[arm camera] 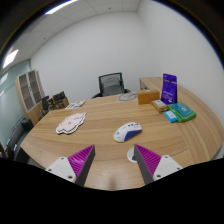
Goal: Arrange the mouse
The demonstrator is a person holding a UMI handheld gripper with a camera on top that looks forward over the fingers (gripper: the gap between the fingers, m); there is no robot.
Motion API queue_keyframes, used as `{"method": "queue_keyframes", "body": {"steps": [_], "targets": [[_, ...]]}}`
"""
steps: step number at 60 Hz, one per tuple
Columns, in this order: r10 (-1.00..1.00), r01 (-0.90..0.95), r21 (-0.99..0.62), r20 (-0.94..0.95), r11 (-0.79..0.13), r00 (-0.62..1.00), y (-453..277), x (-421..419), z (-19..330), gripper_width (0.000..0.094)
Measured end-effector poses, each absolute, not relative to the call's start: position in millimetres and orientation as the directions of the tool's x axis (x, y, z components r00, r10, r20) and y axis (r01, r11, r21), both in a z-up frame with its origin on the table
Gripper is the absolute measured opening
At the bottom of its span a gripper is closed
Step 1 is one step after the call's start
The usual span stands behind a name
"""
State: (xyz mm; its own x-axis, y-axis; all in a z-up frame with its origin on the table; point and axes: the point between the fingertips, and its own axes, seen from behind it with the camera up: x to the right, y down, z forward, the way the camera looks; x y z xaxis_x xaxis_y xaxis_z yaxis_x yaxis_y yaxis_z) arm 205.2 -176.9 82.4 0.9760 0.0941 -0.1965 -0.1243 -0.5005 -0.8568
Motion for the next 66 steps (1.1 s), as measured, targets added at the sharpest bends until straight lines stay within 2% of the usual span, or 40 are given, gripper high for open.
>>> {"method": "queue_keyframes", "body": {"steps": [5,16,37,41,43,47,52,60,66], "targets": [[0.092,-0.115,-0.832,-0.194,-0.542,0.977,-136.2,213.8,47.8,0.0813],[0.11,-0.094,-0.791,-0.199,-0.604,0.974,-73.6,221.6,-3.4,0.0813],[0.196,0.016,-0.816,-0.119,-0.577,0.973,8.5,196.4,-5.0,0.0802],[0.202,0.054,-0.814,-0.078,-0.578,0.976,18.1,194.8,-8.3,0.0749],[0.198,0.087,-0.812,-0.036,-0.577,0.979,21.3,197.7,-10.8,0.065],[0.189,0.097,-0.816,-0.015,-0.57,0.982,22.5,194.9,-11.9,0.0532],[0.144,0.046,-0.801,-0.051,-0.597,0.988,22.1,194.1,-13.0,0.0448],[0.1,0.014,-0.77,-0.064,-0.638,0.993,22.8,176.7,-6.6,0.0428],[0.09,0.01,-0.796,-0.056,-0.605,0.994,39.6,121.7,23.5,0.0429]]}}
